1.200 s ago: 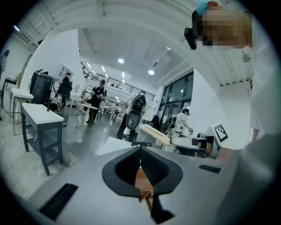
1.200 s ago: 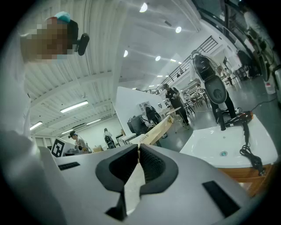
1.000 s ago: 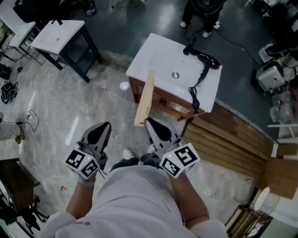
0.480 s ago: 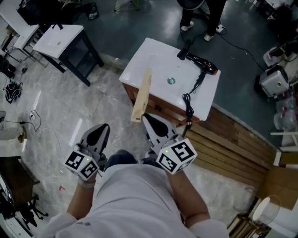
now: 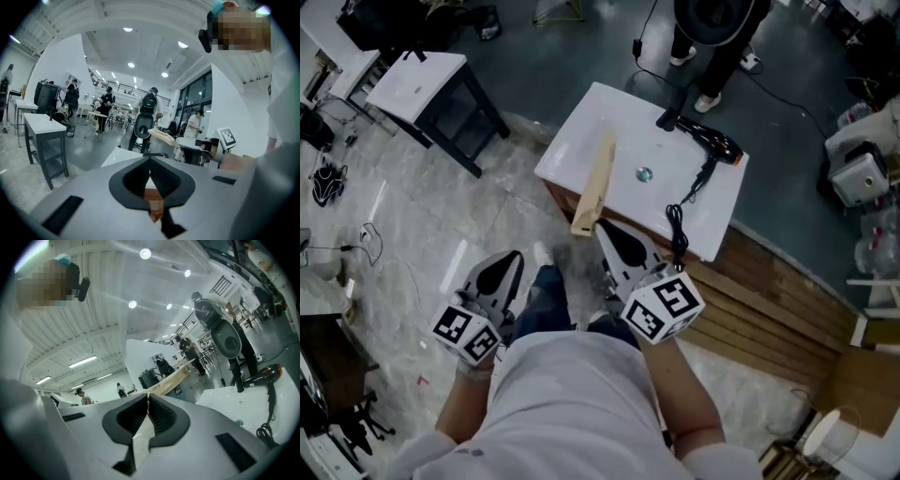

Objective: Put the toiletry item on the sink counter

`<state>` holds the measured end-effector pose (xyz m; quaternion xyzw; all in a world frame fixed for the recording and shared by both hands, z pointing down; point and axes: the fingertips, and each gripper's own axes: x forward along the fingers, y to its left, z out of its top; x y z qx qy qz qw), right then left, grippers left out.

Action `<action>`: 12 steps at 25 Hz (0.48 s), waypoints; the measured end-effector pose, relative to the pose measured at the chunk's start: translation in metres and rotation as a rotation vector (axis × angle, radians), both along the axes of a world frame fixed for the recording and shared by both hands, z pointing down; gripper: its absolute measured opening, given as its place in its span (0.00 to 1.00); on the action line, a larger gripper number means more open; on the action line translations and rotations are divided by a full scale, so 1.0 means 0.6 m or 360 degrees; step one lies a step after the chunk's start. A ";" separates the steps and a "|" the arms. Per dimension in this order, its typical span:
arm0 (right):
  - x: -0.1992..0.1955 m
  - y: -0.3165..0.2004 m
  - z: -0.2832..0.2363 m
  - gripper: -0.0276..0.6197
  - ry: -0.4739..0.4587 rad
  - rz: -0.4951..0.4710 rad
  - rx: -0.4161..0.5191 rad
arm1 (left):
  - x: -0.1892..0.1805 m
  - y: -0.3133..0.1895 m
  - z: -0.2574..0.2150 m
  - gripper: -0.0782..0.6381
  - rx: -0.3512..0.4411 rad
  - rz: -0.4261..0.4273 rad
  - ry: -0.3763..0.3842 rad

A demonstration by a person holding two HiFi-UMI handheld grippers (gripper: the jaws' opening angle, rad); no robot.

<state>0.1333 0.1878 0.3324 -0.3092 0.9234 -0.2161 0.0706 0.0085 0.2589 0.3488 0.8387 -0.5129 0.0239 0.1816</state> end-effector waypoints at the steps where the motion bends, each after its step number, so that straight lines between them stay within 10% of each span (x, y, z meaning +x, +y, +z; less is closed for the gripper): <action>1: 0.003 -0.007 0.004 0.09 -0.0002 0.0003 -0.0009 | 0.003 -0.006 0.005 0.13 -0.0004 0.0006 0.0002; 12: -0.052 -0.127 0.051 0.09 0.0048 0.0101 -0.0130 | -0.066 -0.148 0.034 0.13 -0.0056 0.0108 0.0037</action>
